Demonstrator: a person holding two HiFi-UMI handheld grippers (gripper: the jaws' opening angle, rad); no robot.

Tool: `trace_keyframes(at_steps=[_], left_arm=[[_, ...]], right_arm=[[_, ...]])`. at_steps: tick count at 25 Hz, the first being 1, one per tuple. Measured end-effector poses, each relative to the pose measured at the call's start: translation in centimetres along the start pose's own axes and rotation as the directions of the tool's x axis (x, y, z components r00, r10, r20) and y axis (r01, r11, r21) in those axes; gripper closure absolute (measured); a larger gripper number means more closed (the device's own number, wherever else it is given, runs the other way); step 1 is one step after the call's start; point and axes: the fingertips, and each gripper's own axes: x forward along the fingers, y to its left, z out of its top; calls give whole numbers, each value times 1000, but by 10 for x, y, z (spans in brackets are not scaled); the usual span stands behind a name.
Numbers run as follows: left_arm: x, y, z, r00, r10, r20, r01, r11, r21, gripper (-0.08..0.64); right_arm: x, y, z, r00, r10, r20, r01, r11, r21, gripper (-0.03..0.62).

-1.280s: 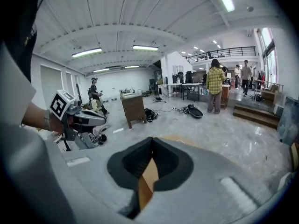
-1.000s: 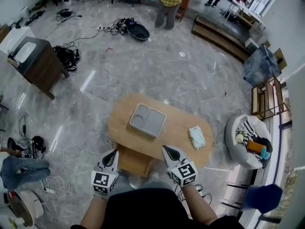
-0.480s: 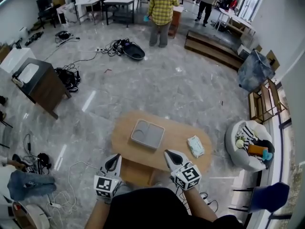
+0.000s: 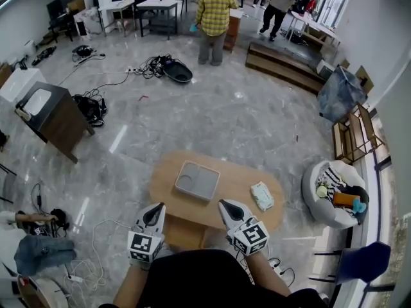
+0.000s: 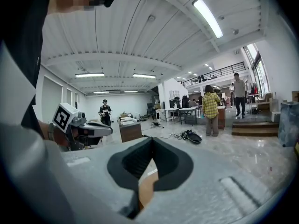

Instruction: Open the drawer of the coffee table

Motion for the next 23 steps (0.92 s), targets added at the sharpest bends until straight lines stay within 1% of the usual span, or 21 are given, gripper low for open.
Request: trace_keyframes(at_steps=[2, 5, 9, 15, 19, 23], left_arm=[[2, -2, 0, 1000, -3, 1, 3, 1000, 1, 545], [3, -2, -3, 1000, -9, 3, 9, 1000, -1, 545], [3, 4, 2, 1000, 11, 5, -11, 1000, -10, 545], [1, -2, -7, 1000, -6, -6, 6, 1000, -8, 545], [1, -5, -2, 1000, 13, -7, -13, 1000, -8, 545], [4, -7, -2, 1000, 16, -11, -16, 1000, -13, 545]], right_arm=[[0, 0, 2, 1000, -4, 2, 4, 1000, -12, 597], [0, -1, 4, 1000, -7, 16, 7, 1000, -6, 597], [1, -4, 5, 1000, -9, 17, 9, 1000, -10, 597], [-4, -8, 1, 1000, -16, 9, 16, 1000, -15, 597], [-9, -11, -1, 1000, -21, 8, 21, 1000, -10, 597], [-10, -14, -1, 1000, -23, 8, 23, 1000, -17, 597]])
